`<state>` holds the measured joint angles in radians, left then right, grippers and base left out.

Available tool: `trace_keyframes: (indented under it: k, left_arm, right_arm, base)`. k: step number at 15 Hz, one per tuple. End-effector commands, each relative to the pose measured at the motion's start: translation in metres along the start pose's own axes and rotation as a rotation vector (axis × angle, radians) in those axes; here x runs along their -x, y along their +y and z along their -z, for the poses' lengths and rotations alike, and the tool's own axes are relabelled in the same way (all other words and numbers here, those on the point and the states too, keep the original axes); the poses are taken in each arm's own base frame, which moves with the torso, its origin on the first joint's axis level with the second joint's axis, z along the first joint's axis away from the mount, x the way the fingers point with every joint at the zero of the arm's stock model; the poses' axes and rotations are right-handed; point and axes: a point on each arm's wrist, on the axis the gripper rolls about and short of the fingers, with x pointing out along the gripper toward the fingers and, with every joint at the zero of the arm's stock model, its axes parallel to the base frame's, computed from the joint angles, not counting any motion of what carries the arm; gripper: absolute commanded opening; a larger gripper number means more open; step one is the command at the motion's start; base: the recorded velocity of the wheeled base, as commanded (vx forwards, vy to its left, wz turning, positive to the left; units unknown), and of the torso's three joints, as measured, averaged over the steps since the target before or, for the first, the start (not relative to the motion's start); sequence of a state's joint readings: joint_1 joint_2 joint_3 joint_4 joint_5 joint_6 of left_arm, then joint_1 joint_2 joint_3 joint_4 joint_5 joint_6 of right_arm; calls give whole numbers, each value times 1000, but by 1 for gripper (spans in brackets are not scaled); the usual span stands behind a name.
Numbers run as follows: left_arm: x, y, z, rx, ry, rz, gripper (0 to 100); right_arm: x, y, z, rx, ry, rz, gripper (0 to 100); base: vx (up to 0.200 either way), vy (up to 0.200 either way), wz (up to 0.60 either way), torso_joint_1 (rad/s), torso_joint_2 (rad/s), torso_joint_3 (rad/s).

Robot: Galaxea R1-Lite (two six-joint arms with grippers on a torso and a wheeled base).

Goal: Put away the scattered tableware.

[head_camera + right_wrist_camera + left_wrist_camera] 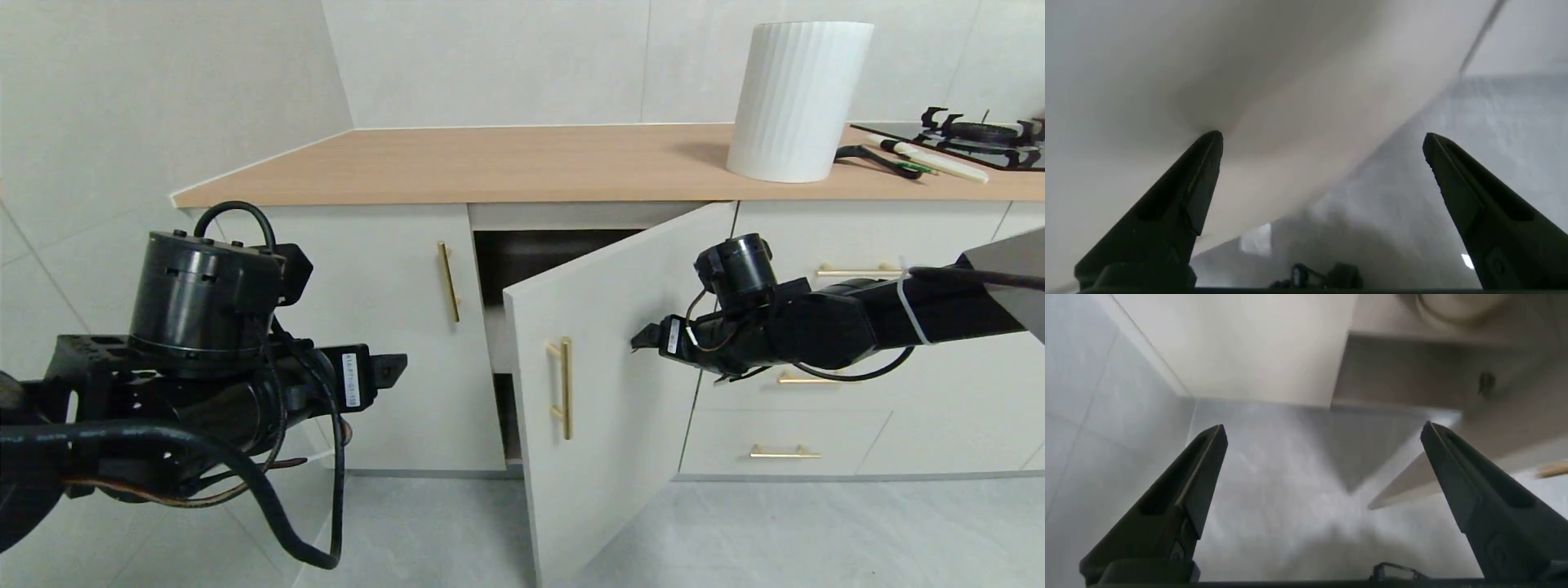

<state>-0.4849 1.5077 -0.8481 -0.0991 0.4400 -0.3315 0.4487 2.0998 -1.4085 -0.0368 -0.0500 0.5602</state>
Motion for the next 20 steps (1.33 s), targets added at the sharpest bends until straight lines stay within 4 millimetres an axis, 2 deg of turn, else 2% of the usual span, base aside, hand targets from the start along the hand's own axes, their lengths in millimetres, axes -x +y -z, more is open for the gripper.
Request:
trace_keyframes:
  k: [1, 4, 5, 9, 11, 20]
  left_arm:
    - [6, 6, -6, 15, -28, -6, 100]
    - [9, 9, -9, 22, -45, -10, 100]
    - [15, 14, -15, 36, -72, -14, 100]
    - [16, 14, -15, 37, -73, -14, 100]
    - [16, 14, -15, 37, -75, -13, 100]
    - [14, 14, -14, 35, -68, -14, 100]
  right_arm:
    - [-4, 0, 1, -20, -10, -6, 100]
    - [-7, 0, 0, -36, -21, -14, 100]
    - [-20, 3, -2, -112, -102, -59, 100]
    - [-23, 7, -9, -172, -148, -80, 100]
    - [-32, 9, -13, -222, -194, -49, 100]
    - [-34, 6, -32, -298, -352, -6, 100]
  base:
    - [200, 0, 0, 2, -2, 2]
    - [0, 0, 0, 0, 0, 0]
    - [0, 0, 0, 0, 0, 0]
    - [0, 0, 0, 0, 0, 0]
    - [0, 0, 0, 0, 0, 0]
    - [0, 0, 0, 0, 0, 0]
